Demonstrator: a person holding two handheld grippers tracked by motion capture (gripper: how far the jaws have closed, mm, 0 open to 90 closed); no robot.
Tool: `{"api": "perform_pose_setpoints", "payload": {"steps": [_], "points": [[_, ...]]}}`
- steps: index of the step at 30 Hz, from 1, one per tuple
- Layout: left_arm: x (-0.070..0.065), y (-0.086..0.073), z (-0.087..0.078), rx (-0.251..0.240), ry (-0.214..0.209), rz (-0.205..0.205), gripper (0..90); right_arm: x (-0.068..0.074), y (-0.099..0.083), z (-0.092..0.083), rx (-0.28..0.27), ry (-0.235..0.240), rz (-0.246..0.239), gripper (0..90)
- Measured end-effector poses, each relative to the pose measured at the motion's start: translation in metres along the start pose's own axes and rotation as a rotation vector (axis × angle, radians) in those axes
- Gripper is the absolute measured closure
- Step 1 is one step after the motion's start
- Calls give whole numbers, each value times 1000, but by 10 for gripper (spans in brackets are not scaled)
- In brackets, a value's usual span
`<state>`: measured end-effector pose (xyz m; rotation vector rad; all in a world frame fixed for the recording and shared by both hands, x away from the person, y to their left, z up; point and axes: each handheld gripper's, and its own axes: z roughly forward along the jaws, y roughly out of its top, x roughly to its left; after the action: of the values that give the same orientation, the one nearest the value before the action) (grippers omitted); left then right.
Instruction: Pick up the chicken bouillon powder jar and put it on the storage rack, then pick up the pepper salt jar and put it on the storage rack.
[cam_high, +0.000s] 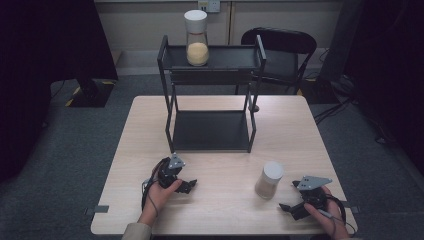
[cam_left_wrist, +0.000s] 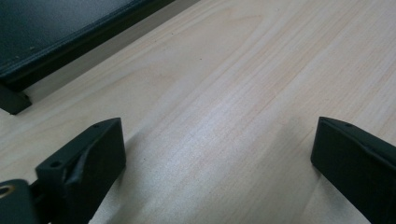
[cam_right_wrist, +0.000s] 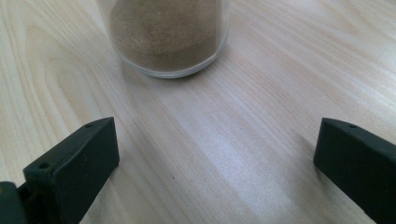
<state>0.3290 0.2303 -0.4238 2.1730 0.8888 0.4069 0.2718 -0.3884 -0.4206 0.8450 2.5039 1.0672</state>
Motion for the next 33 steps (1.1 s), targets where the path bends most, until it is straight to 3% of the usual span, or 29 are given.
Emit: {"api": "perform_pose_setpoints", "payload": {"steps": [22,26,33], "points": [[-1,-1,0,-2,4,-4,0,1,1,0,3,-5,6,0],[-1,-1,0,-3,4,-4,0,1,8,0,26,-4,8,13],[-1,-1,0,-2,4,-4,0,-2,18,-3,17,10,4,16]]}}
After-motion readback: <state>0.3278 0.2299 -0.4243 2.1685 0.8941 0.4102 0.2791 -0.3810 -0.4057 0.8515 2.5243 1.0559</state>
